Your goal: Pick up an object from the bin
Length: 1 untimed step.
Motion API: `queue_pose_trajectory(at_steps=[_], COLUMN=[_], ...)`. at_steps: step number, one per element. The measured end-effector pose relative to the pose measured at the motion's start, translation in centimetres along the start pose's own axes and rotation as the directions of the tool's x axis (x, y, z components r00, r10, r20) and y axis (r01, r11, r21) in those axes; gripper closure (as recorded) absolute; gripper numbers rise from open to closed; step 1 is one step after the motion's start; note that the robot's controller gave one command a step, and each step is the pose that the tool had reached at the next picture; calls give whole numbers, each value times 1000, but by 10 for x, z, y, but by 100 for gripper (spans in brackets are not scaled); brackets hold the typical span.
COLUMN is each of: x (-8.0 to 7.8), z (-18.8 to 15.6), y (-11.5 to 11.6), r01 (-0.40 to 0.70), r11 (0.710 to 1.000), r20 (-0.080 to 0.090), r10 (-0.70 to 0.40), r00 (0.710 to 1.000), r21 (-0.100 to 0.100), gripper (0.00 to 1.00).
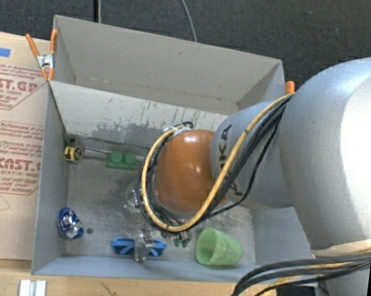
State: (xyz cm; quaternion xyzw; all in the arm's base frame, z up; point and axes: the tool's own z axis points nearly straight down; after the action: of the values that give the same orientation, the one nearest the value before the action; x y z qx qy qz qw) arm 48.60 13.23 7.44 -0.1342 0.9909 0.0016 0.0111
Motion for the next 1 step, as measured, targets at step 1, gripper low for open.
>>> queue_pose_trajectory(at_steps=[1], x=[-3], z=[-1], y=[0], r01=[-1], r11=[1000], r20=[-13], r10=[1], r00=[1000], r21=[0], gripper=[0])
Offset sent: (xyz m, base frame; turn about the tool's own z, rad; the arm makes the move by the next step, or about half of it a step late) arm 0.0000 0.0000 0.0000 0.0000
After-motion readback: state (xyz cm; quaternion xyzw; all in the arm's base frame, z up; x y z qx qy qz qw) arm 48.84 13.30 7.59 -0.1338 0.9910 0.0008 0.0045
